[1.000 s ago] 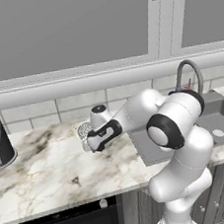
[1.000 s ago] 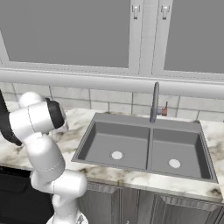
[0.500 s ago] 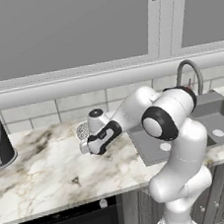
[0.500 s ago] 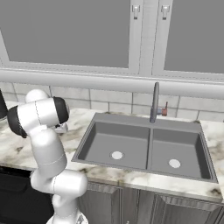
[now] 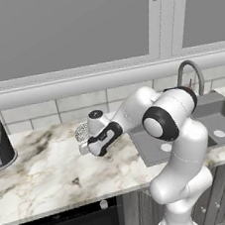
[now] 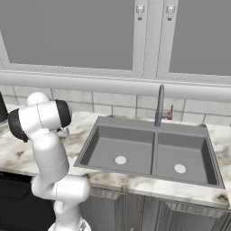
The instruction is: Place the strainer in the left basin and the glass cup in the right basin of the sink.
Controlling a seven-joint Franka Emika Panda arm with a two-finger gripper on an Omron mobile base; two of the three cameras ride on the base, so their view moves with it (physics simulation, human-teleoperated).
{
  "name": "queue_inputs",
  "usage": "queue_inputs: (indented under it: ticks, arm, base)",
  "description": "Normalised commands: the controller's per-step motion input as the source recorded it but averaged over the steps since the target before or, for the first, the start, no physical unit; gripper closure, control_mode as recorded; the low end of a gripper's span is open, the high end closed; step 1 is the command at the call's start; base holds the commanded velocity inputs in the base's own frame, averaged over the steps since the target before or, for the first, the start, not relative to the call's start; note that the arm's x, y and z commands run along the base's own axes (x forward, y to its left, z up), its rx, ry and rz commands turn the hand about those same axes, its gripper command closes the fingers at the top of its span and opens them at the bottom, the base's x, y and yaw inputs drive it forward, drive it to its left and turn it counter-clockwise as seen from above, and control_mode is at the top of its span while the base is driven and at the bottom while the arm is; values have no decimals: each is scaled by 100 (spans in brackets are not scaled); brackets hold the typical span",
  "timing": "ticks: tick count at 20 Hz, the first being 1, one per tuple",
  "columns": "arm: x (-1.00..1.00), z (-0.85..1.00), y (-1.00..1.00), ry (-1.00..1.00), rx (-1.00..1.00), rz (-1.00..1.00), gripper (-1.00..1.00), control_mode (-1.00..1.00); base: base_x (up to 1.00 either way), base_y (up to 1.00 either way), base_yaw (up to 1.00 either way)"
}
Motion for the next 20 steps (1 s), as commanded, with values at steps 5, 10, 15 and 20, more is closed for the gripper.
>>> queue_inputs:
  ticks: [5,10,15,20]
  arm:
    - [-4,-2,-42,0,0,0,100,-100]
    - [-32,33,-60,-3,0,-3,100,-100]
    - [-42,56,-64,-1,6,-7,100,-100]
    - [-26,45,-79,15,14,-10,100,-100]
  base:
    - [0,0,0]
    - [0,0,0]
    - [0,0,0]
    - [0,0,0]
